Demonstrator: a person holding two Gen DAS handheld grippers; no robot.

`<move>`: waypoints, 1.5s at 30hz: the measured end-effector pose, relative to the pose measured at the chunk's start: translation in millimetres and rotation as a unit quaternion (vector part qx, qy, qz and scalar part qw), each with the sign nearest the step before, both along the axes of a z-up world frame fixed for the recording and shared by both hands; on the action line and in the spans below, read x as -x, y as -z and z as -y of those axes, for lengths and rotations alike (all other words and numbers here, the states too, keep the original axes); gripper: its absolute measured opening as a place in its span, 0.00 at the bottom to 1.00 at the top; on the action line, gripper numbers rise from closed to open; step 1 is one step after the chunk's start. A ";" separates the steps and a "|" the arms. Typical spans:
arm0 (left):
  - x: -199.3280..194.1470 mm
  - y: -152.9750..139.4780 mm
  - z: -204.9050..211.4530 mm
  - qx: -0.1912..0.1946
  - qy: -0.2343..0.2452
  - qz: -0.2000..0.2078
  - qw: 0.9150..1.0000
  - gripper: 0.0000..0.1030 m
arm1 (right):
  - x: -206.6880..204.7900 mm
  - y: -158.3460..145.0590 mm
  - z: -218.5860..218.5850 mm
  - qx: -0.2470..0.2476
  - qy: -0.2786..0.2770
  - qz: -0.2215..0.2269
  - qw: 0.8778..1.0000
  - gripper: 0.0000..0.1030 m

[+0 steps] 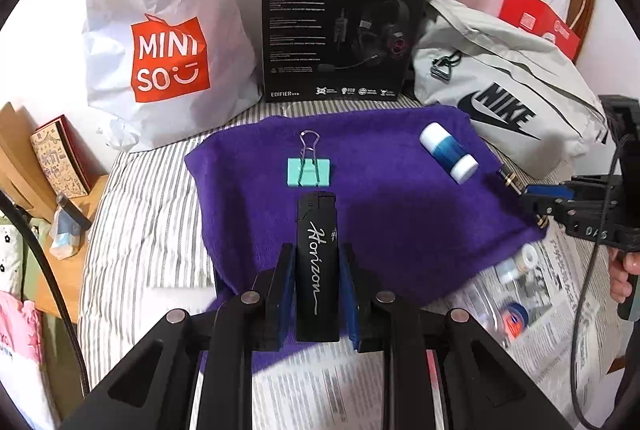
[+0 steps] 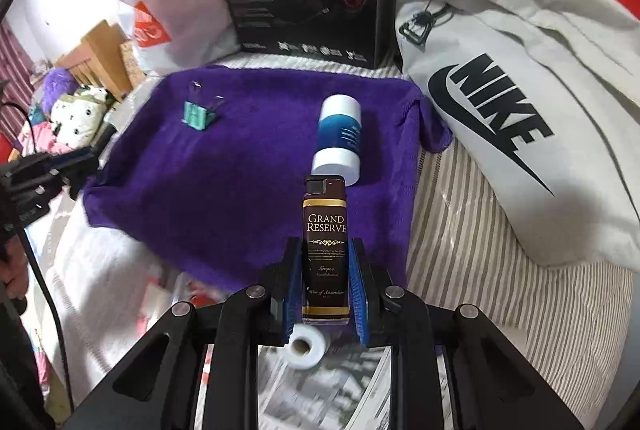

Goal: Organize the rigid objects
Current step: 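Place the black stick on the towel with the left tool while the right tool places the bottle there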

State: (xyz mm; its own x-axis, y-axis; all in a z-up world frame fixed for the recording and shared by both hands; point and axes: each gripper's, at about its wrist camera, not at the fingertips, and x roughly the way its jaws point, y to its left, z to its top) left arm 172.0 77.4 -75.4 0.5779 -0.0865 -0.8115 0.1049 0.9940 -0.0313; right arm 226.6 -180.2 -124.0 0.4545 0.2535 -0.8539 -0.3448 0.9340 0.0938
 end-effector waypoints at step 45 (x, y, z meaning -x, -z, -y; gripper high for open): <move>-57.6 72.3 -14.0 0.003 -0.009 -0.092 0.996 0.51 | -3.0 17.1 -1.9 0.009 0.011 -0.026 1.000 0.39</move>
